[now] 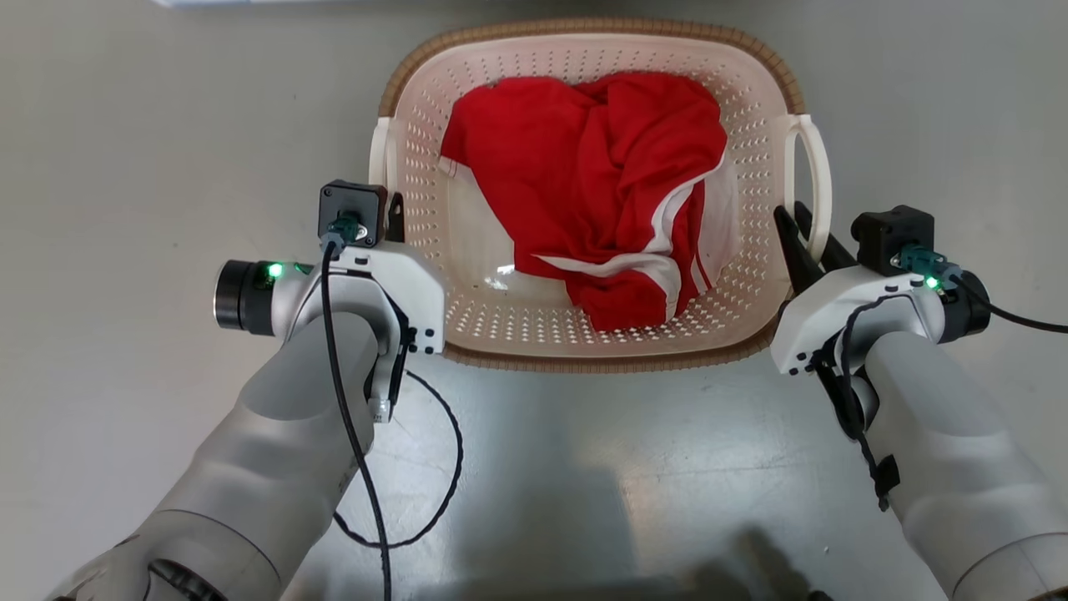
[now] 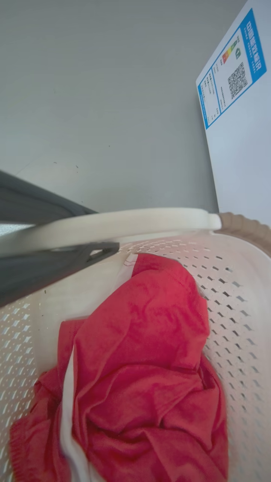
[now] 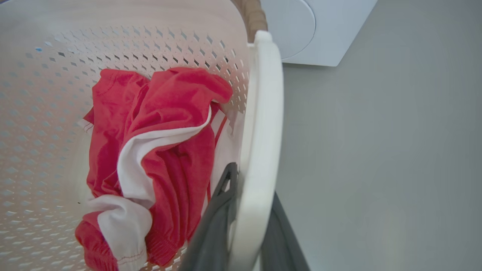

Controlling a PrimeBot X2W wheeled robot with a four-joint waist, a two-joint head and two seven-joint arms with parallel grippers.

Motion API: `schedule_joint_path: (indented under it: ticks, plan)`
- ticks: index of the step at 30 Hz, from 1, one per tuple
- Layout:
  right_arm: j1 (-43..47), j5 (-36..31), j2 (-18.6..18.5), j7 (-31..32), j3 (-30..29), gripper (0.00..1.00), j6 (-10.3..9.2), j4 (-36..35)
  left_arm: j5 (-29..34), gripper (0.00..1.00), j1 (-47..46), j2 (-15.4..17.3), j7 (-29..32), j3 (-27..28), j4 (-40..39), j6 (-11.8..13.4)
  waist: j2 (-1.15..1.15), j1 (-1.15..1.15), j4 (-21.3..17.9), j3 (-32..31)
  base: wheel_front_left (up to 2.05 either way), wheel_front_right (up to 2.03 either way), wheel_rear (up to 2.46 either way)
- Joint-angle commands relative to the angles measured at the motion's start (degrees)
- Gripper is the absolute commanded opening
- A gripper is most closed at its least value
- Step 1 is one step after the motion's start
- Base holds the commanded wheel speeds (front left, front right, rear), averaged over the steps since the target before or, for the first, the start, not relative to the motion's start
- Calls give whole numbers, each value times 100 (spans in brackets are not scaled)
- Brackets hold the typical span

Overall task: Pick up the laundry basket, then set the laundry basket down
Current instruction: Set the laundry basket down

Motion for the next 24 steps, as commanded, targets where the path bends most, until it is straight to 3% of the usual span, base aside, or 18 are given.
schedule_joint_path:
  ticks: [1,9,24]
  plan:
    - [97,-164,52,-86,85,0,47,-150,168,0,-145,127,-60,144,-138,88,0,0,45,175,0,0,0]
    - [62,-369,112,-86,-90,0,47,-233,497,0,-130,188,-61,459,-329,169,0,0,95,350,0,0,0]
    - [64,-503,216,-86,-347,0,47,-245,791,0,-236,214,-61,702,-96,61,0,0,62,489,0,0,0]
